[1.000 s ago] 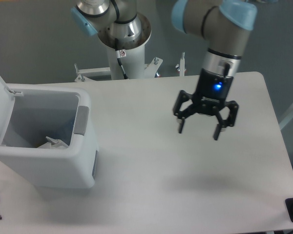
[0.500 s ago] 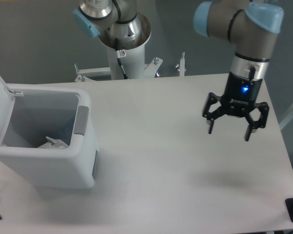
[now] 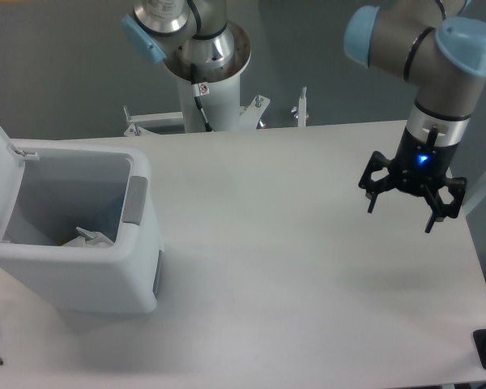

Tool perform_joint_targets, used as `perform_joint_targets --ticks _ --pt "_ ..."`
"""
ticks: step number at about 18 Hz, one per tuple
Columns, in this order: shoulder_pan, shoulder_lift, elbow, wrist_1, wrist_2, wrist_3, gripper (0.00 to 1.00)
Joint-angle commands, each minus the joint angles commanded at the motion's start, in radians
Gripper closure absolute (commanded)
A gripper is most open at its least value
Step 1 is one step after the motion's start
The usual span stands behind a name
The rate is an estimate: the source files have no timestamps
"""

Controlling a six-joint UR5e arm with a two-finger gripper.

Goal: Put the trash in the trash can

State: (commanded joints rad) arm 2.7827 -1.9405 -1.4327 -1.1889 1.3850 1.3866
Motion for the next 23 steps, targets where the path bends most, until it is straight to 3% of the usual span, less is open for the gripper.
perform_joint_targets --ticks 4,9,17,23 --pt "-0.069 -0.015 -0.009 0.005 0.113 0.0 0.0" --pt "-0.109 -0.04 0.0 0.015 0.175 0.008 0.0" --pt "-0.077 -0.017 -0.032 0.014 0.178 0.199 0.0" --pt "-0.08 -0.012 -0.061 0.018 0.178 0.2 0.0"
